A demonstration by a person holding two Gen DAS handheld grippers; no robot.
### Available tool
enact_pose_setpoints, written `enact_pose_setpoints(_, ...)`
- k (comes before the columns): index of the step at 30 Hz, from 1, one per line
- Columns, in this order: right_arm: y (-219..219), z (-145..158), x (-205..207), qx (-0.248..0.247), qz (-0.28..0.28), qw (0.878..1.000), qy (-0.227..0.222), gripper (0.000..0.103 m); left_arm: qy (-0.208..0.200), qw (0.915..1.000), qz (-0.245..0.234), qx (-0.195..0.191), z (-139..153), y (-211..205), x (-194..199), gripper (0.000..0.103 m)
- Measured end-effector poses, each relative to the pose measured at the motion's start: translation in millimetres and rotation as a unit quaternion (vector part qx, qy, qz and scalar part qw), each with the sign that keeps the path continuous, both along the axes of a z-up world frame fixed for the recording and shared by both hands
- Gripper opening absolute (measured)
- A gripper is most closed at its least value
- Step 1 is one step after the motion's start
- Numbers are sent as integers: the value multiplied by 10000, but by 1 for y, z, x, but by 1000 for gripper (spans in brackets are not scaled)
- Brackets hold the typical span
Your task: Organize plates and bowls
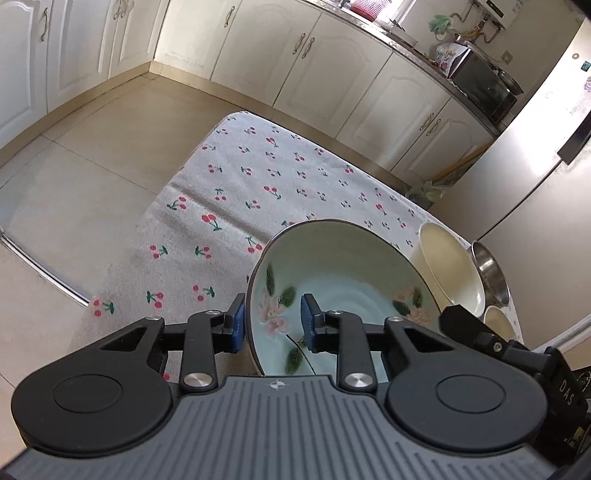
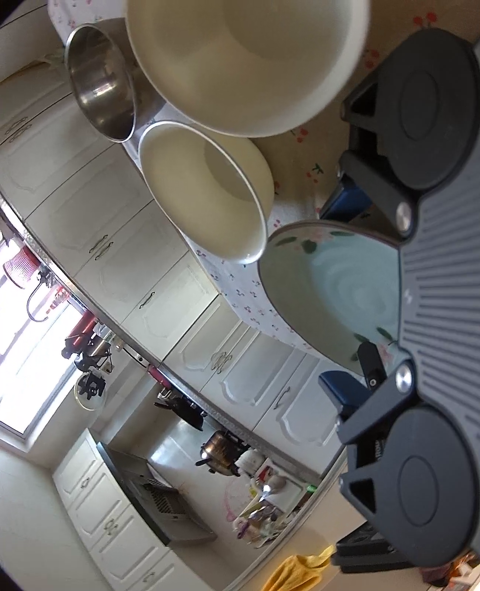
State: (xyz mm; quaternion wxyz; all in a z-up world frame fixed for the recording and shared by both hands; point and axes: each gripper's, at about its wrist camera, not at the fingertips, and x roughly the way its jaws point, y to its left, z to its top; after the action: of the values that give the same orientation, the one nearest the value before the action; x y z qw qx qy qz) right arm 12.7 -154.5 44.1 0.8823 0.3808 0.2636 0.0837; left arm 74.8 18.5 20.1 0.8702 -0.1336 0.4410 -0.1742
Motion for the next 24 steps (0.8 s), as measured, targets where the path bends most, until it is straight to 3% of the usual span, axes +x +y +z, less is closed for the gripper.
enact_pose_setpoints(24,15,39,-42,-31,6,9989,-470,87,-314,9994,-55,-103,37,21,-56,31)
